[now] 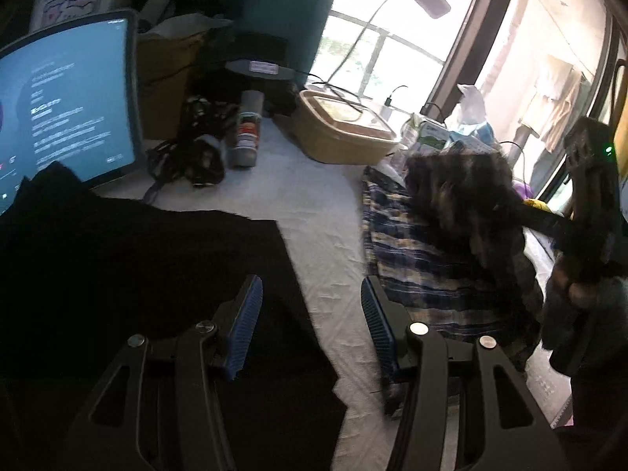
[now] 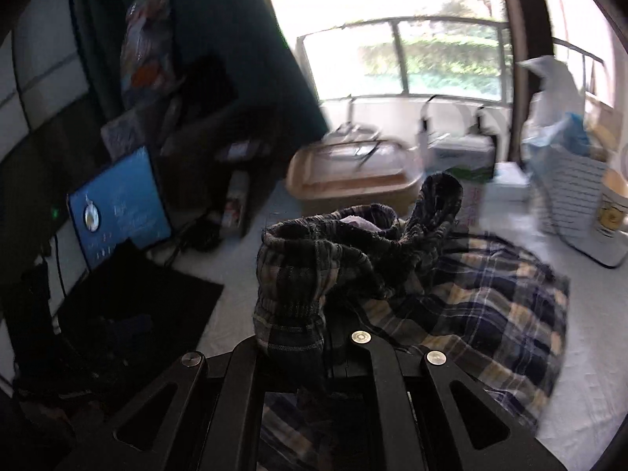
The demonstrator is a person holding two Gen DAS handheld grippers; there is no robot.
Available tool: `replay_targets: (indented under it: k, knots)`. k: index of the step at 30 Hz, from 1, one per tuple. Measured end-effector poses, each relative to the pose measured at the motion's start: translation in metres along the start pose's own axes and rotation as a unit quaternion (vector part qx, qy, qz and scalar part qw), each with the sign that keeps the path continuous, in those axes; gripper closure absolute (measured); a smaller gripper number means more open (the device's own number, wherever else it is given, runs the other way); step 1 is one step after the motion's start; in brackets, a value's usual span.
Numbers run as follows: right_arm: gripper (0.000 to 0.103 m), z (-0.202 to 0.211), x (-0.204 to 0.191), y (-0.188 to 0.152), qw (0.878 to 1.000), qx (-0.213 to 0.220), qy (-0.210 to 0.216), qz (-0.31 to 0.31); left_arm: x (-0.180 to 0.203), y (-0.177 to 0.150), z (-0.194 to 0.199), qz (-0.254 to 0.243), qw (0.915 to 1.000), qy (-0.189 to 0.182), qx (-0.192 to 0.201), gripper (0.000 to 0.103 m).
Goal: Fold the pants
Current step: 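Lift the cuff with the right tool and fold it over the pants, then release the cuff with the right tool onto the folded pants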
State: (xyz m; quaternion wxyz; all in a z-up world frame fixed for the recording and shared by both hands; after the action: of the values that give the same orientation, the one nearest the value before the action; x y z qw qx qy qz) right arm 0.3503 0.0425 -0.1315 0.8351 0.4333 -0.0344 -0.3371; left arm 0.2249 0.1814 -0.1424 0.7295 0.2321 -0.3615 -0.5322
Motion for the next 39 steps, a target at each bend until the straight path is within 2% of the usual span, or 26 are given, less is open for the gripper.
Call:
replay_targets:
  k: [8,11,12,13,14,15,19,24,29,31,39]
  knots:
    - [0.095,-0.037,-0.012,-0.035,0.997,-0.072,-0.001,0.021,-0.012,-0.003,0.000,0.003,0.9999,0.014,-0.003,0.051]
    - [0.086,-0.038,-0.017,-0.043,0.995,-0.089,-0.007,0.048,-0.011,-0.003,-0.001,0.001,0.9998,0.018,-0.005,0.051]
    - [0.075,-0.038,-0.021,-0.045,0.994,-0.089,-0.006,0.057,-0.009,-0.002,-0.001,-0.001,0.9998,0.019,-0.005,0.051]
    - [0.052,-0.037,-0.024,-0.046,0.994,-0.089,-0.002,0.065,-0.008,-0.001,0.000,-0.003,0.9998,0.020,-0.004,0.051]
    - [0.038,-0.036,-0.029,-0.047,0.994,-0.087,0.004,0.072,-0.006,0.000,0.000,-0.005,0.9998,0.021,-0.004,0.051]
    - [0.018,-0.033,-0.034,-0.047,0.993,-0.083,0.010,0.079,-0.005,0.001,0.000,-0.007,0.9997,0.022,-0.005,0.051]
    - [0.016,-0.019,-0.045,-0.047,0.993,-0.070,0.032,0.091,0.002,0.006,0.000,-0.017,0.9994,0.030,-0.003,0.051]
    - [0.016,0.010,-0.023,-0.041,0.996,-0.043,0.032,0.066,0.013,0.016,-0.003,-0.033,0.9987,0.039,0.000,0.051]
    - [0.016,0.042,0.024,-0.039,1.000,-0.013,0.006,0.026,0.045,0.024,-0.014,-0.066,0.9977,0.016,-0.003,0.049]
    - [0.016,0.053,0.046,-0.043,1.000,-0.004,-0.007,0.006,0.063,0.023,-0.024,-0.087,0.9961,-0.001,-0.011,0.042]
    - [0.016,0.071,0.095,-0.070,0.999,0.001,-0.050,-0.020,0.110,0.028,-0.060,-0.155,0.9875,-0.010,-0.024,0.042]
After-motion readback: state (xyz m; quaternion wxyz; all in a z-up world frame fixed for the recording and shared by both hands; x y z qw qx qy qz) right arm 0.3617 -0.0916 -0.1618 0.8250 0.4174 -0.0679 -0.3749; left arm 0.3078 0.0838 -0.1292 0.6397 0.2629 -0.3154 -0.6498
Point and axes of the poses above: each gripper's, at about its wrist camera, not at the fingertips, and z roughly against the way its jaws point, x to its right, y to its top, the point moved 10 cm from there along -z, roughly the way its jaws point, and after that the axes turned 4 degrees about x, right-handed, at the moved point
